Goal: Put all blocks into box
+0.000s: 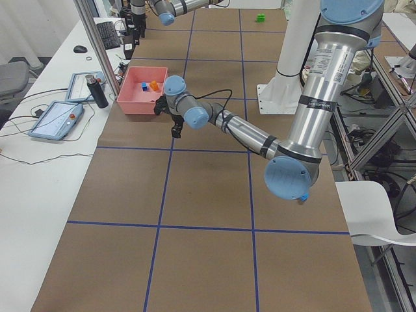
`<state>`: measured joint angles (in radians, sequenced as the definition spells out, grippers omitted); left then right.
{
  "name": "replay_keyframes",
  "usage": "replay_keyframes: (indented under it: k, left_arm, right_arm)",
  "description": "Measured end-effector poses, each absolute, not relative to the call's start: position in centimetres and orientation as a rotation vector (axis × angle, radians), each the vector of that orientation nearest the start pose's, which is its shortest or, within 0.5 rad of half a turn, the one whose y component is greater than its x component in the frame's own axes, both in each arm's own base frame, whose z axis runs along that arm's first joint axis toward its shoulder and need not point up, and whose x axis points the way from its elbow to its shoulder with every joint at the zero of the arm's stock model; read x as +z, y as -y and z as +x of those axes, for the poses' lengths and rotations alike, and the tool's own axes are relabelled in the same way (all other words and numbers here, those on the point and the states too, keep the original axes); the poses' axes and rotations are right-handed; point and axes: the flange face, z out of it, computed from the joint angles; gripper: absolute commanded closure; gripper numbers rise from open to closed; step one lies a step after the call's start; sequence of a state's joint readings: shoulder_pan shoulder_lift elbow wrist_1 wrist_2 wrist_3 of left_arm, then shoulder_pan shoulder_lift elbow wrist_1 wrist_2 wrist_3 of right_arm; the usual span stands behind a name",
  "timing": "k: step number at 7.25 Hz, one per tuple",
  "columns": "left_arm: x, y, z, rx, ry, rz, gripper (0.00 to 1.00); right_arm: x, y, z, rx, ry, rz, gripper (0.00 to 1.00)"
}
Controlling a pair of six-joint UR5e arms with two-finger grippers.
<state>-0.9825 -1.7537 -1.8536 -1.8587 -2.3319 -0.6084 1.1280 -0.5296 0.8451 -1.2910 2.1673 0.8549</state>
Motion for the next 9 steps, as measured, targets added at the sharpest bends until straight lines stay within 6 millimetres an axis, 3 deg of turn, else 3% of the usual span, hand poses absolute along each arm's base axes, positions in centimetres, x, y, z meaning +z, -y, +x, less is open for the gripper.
replay_keyframes:
  k: [2,4,6,8,9]
  left_arm:
    - [40.2,37.9,26.3,0.368,-0.949,0.153,0.0]
    - [42.5,28.1,27.3,0.508,-0.84,0.1,0.0]
    - [45.7,21.2,28.5,0.656,-0.712,0.054,0.0]
    - [48.4,16.1,29.5,0.784,-0.621,0.001,0.0]
    - [49.4,13.7,30.1,0.825,-0.585,-0.024,0.0]
  right_arm:
    - [29.7,77.9,-26.3,0.176,0.806,0.099,0.0]
    - [31.1,72.4,-22.6,0.144,0.786,0.092,0.0]
    - [33.3,64.3,-18.5,0.118,0.775,0.094,0.0]
    - [36.0,54.6,-13.5,0.081,0.754,0.093,0.0]
    - [37.0,50.7,-11.8,0.069,0.747,0.091,0.0]
